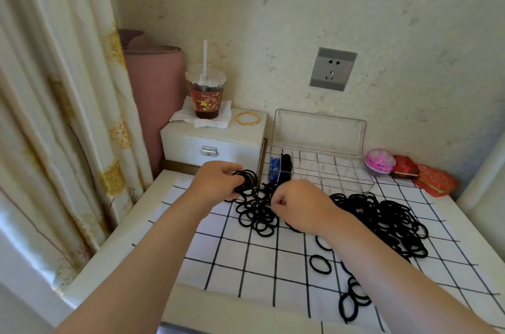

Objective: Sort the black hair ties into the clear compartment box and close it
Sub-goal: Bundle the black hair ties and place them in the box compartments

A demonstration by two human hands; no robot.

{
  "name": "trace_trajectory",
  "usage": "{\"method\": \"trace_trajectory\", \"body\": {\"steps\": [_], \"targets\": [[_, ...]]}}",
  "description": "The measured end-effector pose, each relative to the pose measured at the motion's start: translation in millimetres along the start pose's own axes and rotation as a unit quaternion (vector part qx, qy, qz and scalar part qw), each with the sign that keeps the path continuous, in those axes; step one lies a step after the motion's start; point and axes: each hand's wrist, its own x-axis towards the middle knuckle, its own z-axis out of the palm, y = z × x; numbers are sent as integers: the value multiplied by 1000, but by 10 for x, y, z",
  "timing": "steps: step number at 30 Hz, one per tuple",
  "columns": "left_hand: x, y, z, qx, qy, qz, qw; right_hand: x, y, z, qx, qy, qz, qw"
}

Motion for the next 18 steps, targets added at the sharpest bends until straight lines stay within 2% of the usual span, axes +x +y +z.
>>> {"method": "trace_trajectory", "body": {"steps": [3, 7, 18], "targets": [[-8, 18, 7, 18, 15, 20, 1000, 14, -70, 114, -78, -33, -10, 996], [-16, 15, 33, 45, 10, 37, 998, 81, -124, 156, -101, -45, -18, 994], [-43, 4, 50, 63, -13, 52, 997, 109, -23, 169, -46, -78, -2, 996]]}}
